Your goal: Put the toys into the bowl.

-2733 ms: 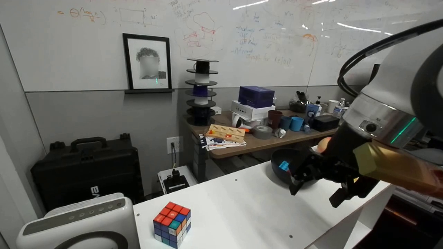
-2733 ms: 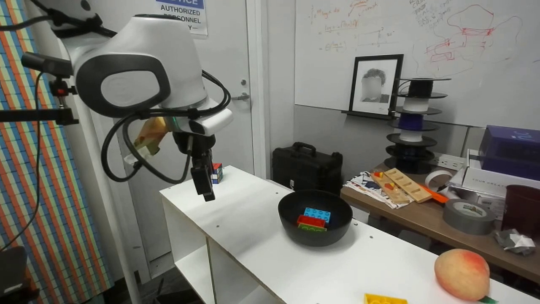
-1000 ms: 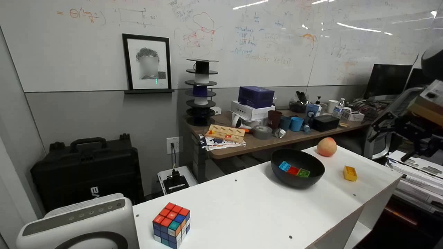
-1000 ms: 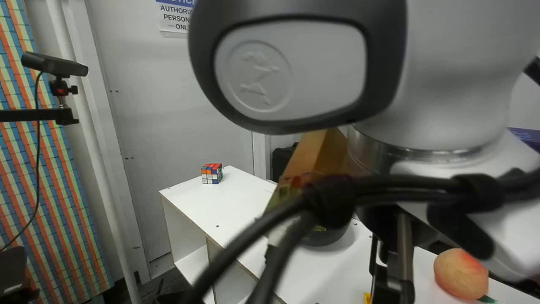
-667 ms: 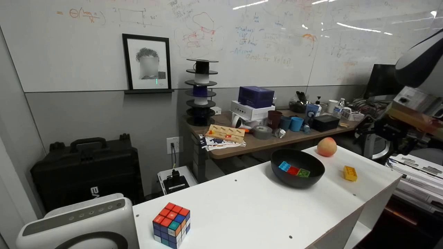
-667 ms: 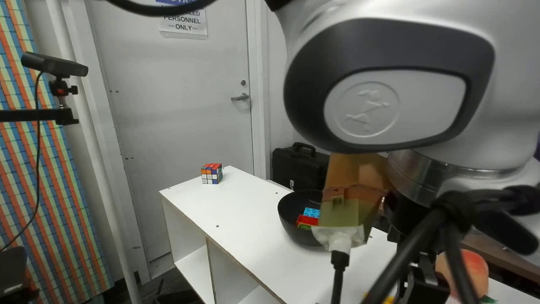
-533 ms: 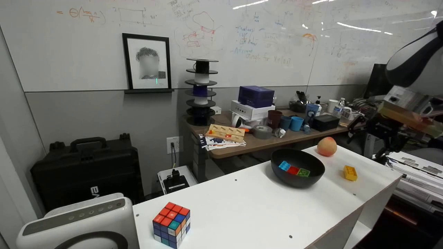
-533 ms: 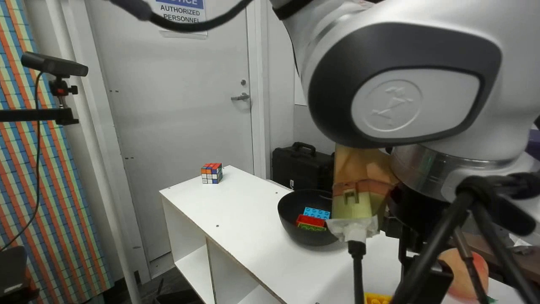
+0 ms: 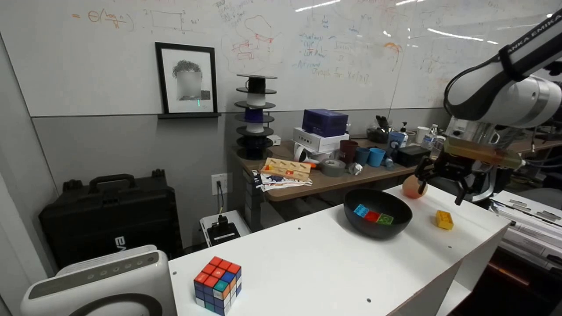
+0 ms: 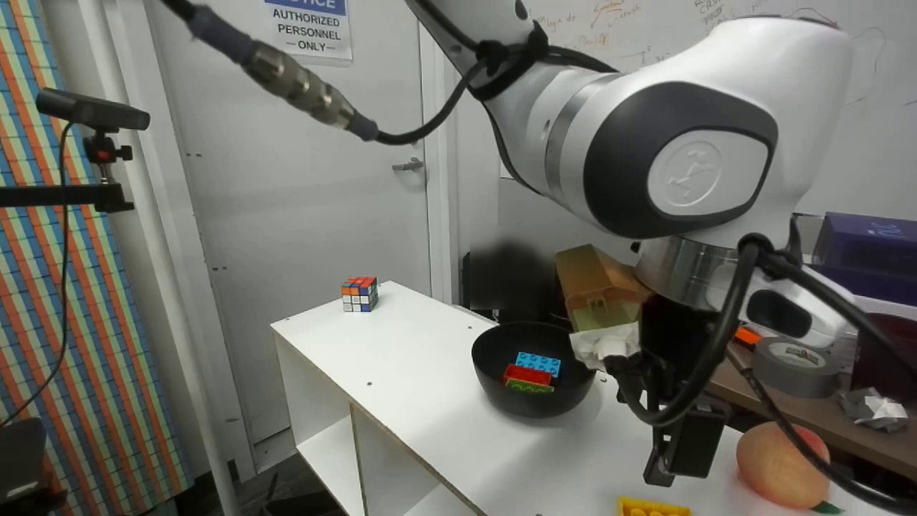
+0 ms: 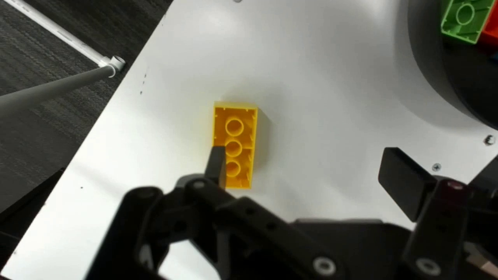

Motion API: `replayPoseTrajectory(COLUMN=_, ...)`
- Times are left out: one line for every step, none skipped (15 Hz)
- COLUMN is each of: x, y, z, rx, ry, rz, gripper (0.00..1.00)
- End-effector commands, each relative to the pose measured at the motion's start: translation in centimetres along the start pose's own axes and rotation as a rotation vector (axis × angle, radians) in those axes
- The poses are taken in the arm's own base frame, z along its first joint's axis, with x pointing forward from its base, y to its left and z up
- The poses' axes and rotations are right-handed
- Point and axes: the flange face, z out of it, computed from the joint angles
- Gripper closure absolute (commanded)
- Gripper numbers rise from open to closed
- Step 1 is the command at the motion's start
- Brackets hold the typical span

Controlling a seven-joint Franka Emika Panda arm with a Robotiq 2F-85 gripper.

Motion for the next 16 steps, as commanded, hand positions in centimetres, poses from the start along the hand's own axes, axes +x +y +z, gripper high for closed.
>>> replayPoseTrajectory(x=0.2, y=-1.5, z=0.7, rx=-0.106, ry=0.004, rz=-0.011, gripper=0.0)
replayPoseTrajectory(x=0.0, y=-1.6, z=1.0, rx=-0.132, ry=0.007, rz=-0.014, gripper=0.0)
replayPoseTrajectory(x=-0.1, y=-1.5, z=1.4, rx=-0.152, ry=0.011, rz=-0.018, gripper=0.0)
replayPoseTrajectory(x=-0.2, y=-1.4, z=1.5, rx=-0.176, ry=0.017, rz=-0.018, gripper=0.0)
replayPoseTrajectory(x=-0.2, y=-1.3, z=1.8, rx=-0.192, ry=0.024, rz=-0.018, gripper=0.0)
replayPoseTrajectory(x=0.0, y=-1.1, z=2.1, rx=-0.198, ry=0.036, rz=-0.017, gripper=0.0)
replayPoseTrajectory(x=-0.1, y=-0.8, z=2.1, rx=-0.211, ry=0.039, rz=-0.013, gripper=0.0)
replayPoseTrajectory(x=-0.3, y=-0.5, z=2.1, rx=-0.22, ry=0.038, rz=-0.01, gripper=0.0)
replayPoseTrajectory(x=-0.1, y=-0.1, z=2.4, rx=-0.227, ry=0.041, rz=-0.011, gripper=0.0)
replayPoseTrajectory(x=0.0, y=0.3, z=2.6, rx=-0.232, ry=0.04, rz=-0.007, gripper=0.0)
replayPoseTrajectory(x=-0.1, y=0.5, z=2.7, rx=-0.226, ry=0.043, rz=0.0, gripper=0.0)
replayPoseTrajectory(x=0.1, y=0.8, z=3.1, rx=-0.21, ry=0.046, rz=-0.002, gripper=0.0)
replayPoseTrajectory(x=0.4, y=1.0, z=3.5, rx=-0.189, ry=0.048, rz=-0.002, gripper=0.0)
replayPoseTrajectory(x=0.5, y=1.1, z=4.0, rx=-0.168, ry=0.05, rz=0.004, gripper=0.0)
replayPoseTrajectory(x=0.6, y=1.1, z=4.5, rx=-0.154, ry=0.05, rz=0.012, gripper=0.0)
replayPoseTrajectory(x=0.8, y=1.3, z=5.3, rx=-0.144, ry=0.043, rz=0.021, gripper=0.0)
